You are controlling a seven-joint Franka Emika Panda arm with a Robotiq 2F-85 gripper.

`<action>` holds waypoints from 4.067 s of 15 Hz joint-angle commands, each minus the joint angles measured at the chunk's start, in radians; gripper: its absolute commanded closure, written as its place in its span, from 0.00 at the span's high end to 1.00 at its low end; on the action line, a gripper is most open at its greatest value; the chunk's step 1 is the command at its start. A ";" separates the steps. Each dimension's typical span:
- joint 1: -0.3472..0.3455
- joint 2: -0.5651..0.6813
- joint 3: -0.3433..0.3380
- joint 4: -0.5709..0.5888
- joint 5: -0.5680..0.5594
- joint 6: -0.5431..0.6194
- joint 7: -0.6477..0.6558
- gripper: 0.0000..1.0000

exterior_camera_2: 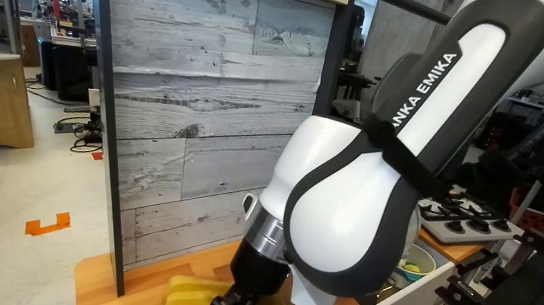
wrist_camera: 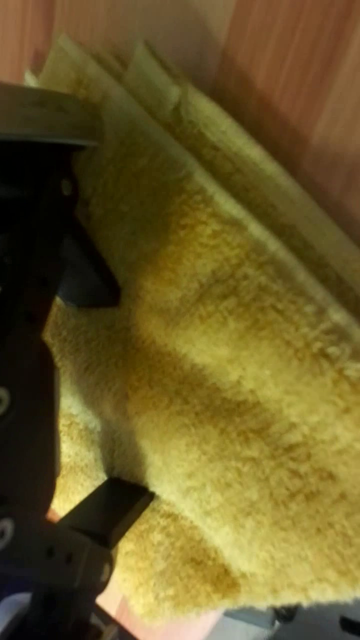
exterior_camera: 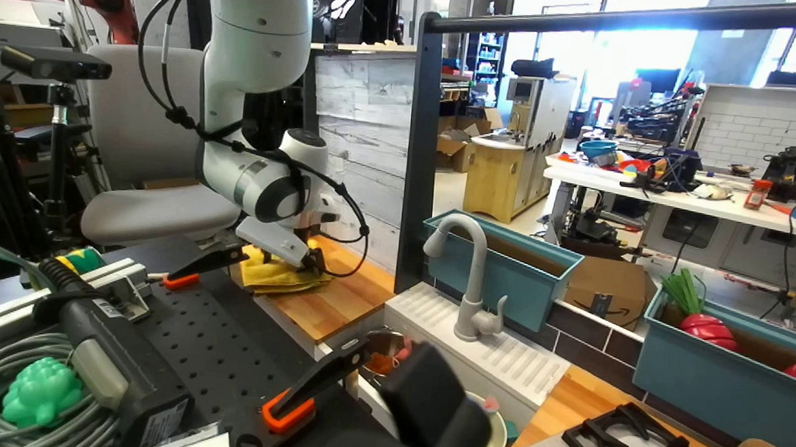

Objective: Pick up the object plush toys from the counter and stove and put them in the pots, then wipe the counter

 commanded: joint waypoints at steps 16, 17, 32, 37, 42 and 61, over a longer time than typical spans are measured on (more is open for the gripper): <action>-0.058 0.038 -0.032 0.092 -0.009 -0.062 -0.046 1.00; -0.035 0.063 -0.023 0.123 -0.008 -0.067 -0.044 1.00; 0.229 -0.071 -0.272 -0.002 -0.015 0.107 0.108 1.00; 0.357 -0.051 -0.377 -0.144 0.104 0.252 0.287 1.00; 0.156 0.070 -0.053 -0.032 0.067 0.308 0.255 1.00; 0.106 -0.126 -0.216 -0.287 0.155 0.302 0.264 1.00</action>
